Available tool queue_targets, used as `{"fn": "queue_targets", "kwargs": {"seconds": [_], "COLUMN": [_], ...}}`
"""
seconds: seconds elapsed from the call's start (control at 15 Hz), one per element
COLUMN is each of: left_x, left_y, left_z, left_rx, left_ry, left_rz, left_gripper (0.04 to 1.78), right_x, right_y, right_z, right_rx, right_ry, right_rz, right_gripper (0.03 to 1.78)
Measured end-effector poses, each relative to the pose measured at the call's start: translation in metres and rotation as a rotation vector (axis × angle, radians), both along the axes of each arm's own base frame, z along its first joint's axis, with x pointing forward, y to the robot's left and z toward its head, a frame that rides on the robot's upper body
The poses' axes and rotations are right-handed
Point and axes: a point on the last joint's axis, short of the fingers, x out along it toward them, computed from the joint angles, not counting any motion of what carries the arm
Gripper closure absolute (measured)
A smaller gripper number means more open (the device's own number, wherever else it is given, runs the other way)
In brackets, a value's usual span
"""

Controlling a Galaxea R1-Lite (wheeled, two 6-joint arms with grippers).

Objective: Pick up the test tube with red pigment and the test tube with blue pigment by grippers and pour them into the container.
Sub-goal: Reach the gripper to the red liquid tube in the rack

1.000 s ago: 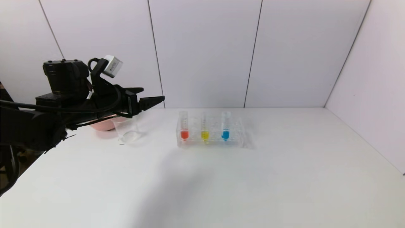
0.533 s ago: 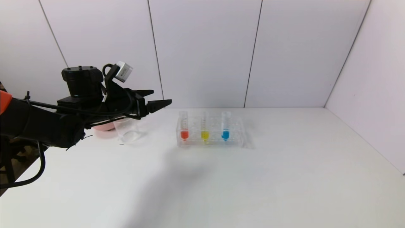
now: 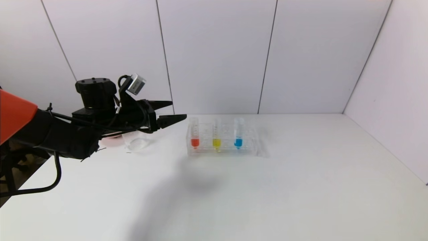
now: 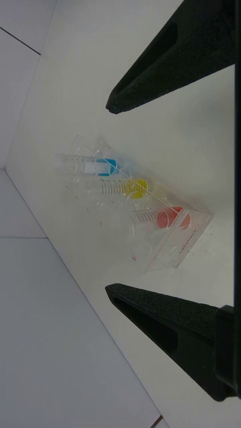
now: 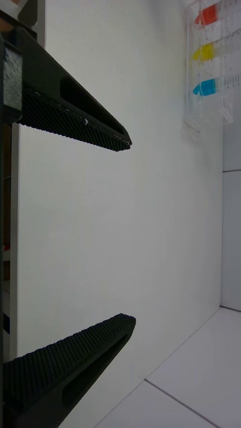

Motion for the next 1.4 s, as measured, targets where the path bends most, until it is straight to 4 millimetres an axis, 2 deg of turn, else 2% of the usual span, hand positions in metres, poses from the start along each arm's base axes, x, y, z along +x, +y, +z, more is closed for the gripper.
{"fn": "queue_targets", "kwargs": {"seconds": [0.6,1.4], "left_x": [0.02,0.033], "left_y": [-0.021,-0.035], "left_z": [-0.031,-0.053], "left_rx": [0.052,0.061], "left_ry": [-0.026,-0.023], "left_rz": [-0.046,-0.067], "left_gripper": [0.05,0.05], "right_x": [0.0,0.0], "right_y": [0.0,0.0], "right_z": [0.0,0.0], "right_rx": [0.0,0.0], "right_ry": [0.0,0.0], "right_rz": [0.0,0.0], "right_gripper": [0.04,0.04]}}
